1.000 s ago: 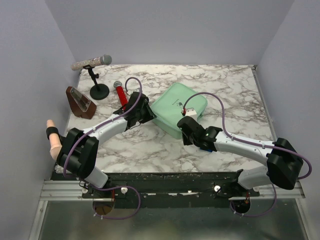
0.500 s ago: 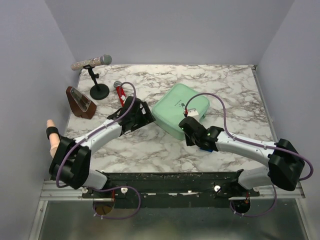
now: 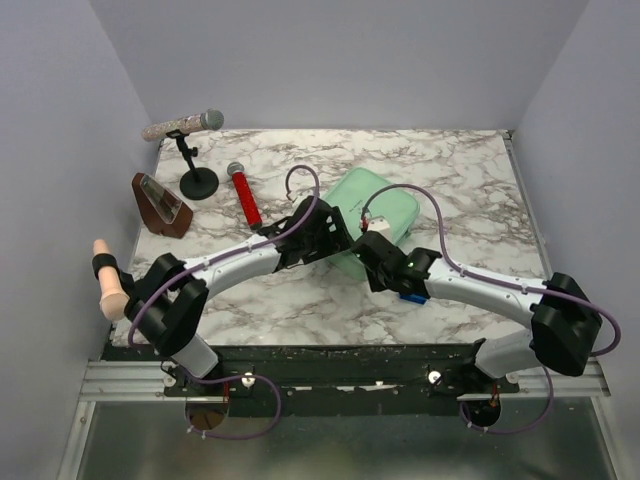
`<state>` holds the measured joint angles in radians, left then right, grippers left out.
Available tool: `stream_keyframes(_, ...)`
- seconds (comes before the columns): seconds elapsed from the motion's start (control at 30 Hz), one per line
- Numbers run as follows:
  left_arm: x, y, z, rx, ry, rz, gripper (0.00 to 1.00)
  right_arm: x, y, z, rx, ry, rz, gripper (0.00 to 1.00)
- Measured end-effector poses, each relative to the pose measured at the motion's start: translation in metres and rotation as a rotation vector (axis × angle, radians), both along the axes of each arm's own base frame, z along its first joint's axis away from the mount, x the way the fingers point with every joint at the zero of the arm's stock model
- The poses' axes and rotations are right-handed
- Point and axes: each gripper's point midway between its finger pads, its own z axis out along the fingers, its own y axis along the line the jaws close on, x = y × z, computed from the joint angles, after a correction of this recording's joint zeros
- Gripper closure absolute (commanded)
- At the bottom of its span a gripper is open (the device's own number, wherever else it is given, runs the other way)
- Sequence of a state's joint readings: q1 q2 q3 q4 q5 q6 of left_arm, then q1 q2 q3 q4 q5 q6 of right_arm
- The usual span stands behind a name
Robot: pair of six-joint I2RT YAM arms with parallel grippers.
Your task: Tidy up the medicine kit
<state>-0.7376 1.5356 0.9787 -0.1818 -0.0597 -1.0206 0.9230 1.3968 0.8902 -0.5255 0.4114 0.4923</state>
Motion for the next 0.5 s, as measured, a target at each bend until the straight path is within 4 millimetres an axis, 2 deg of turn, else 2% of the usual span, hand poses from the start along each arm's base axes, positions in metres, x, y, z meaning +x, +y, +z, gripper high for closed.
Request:
stream_keyframes(0.13,0.006,-0.005,-0.018,0.044,0.031,-0.009,0.05,-0.002,0.008,0.002,-0.011,0.001,0.031,0.99)
stream_keyframes(0.23,0.006,0.001,-0.02,0.074,0.026,-0.009,0.16,-0.004,0.018,0.001,-0.028,0.008,0.065,0.99)
stream_keyframes(0.3,0.009,0.008,-0.021,0.084,0.018,0.001,0.28,-0.004,0.03,0.002,-0.04,0.011,0.094,0.99)
stream_keyframes(0.43,0.016,0.03,-0.02,0.067,-0.005,0.036,0.62,-0.003,0.06,0.006,-0.036,0.002,0.153,0.99)
stream_keyframes(0.5,0.024,0.041,-0.018,0.053,-0.023,0.056,0.77,-0.004,0.065,0.005,-0.032,-0.002,0.162,0.99)
